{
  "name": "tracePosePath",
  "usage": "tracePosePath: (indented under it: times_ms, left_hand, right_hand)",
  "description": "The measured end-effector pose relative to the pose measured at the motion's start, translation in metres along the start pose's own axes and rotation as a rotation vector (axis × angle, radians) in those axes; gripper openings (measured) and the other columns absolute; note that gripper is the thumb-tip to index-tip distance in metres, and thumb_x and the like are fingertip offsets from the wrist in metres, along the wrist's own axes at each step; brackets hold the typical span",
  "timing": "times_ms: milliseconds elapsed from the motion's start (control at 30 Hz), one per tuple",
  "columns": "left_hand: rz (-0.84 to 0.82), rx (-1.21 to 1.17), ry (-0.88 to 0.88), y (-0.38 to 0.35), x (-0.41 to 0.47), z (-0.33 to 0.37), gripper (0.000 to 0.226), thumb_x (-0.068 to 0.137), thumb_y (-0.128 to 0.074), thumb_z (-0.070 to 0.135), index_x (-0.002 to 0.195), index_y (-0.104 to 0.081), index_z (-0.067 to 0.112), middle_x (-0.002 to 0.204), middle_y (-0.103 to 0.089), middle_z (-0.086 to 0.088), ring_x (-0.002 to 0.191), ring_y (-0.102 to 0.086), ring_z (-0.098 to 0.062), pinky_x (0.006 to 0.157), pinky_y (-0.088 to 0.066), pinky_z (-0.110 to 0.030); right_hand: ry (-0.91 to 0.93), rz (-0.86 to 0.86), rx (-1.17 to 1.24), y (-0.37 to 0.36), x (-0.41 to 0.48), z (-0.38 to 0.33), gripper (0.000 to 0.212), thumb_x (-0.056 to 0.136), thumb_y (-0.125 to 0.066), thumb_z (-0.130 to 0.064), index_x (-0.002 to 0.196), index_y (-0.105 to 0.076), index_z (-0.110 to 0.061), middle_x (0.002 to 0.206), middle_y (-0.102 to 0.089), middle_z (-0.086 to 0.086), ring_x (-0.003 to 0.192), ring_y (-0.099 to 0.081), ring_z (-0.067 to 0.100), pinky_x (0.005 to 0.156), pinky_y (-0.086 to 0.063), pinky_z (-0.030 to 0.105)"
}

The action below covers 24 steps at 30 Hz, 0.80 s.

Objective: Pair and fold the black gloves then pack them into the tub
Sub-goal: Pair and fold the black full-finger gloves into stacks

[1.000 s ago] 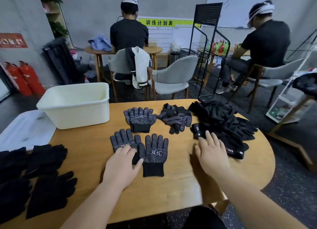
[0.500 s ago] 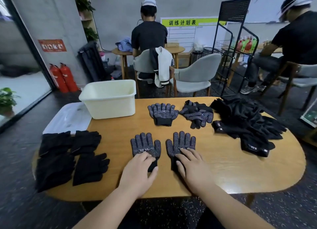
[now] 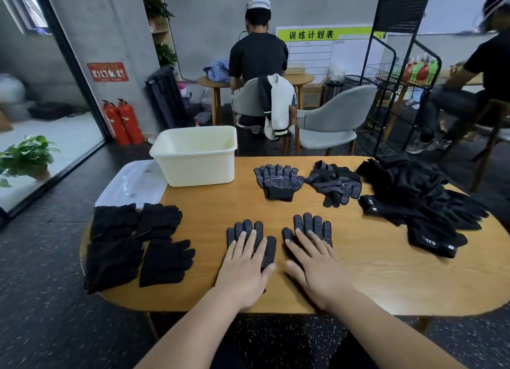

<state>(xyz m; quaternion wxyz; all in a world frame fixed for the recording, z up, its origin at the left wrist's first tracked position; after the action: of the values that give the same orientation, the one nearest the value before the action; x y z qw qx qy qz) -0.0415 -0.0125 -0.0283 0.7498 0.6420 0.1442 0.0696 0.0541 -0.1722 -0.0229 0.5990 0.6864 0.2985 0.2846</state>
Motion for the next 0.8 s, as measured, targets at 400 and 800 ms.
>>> tracePosePath:
  times_ms: [400,800]
  left_hand:
    - [0.432,-0.190,-0.102,0.016,-0.017,0.000,0.045,0.109,-0.035,0.044,0.145,-0.058,0.031,0.156,-0.045,0.012,0.150,-0.033,-0.014,0.124,-0.030,-0.039]
    - [0.498,-0.209,-0.015,0.018,-0.021,-0.008,0.035,0.100,-0.049,0.043,0.126,-0.067,0.031,0.120,-0.052,0.017,0.119,-0.045,-0.009,0.105,-0.039,-0.030]
  right_hand:
    - [0.077,0.300,0.089,0.017,-0.015,-0.007,0.046,0.110,-0.035,-0.049,0.143,-0.061,-0.031,0.159,-0.046,-0.007,0.150,-0.037,0.021,0.119,-0.035,0.042]
    - [0.121,0.412,0.114,0.015,-0.020,-0.007,0.028,0.098,-0.053,-0.032,0.120,-0.069,-0.024,0.128,-0.060,-0.008,0.119,-0.055,0.019,0.094,-0.050,0.037]
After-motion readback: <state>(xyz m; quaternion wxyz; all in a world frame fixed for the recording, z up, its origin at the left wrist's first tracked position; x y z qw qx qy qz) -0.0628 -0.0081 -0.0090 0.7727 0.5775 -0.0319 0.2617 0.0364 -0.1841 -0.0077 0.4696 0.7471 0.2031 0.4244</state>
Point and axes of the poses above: each hand's wrist, its own x-axis towards the middle knuckle, its own y-axis out of the back of the hand, z = x × y, the point moved 7 cm from there along x, towards the middle knuckle
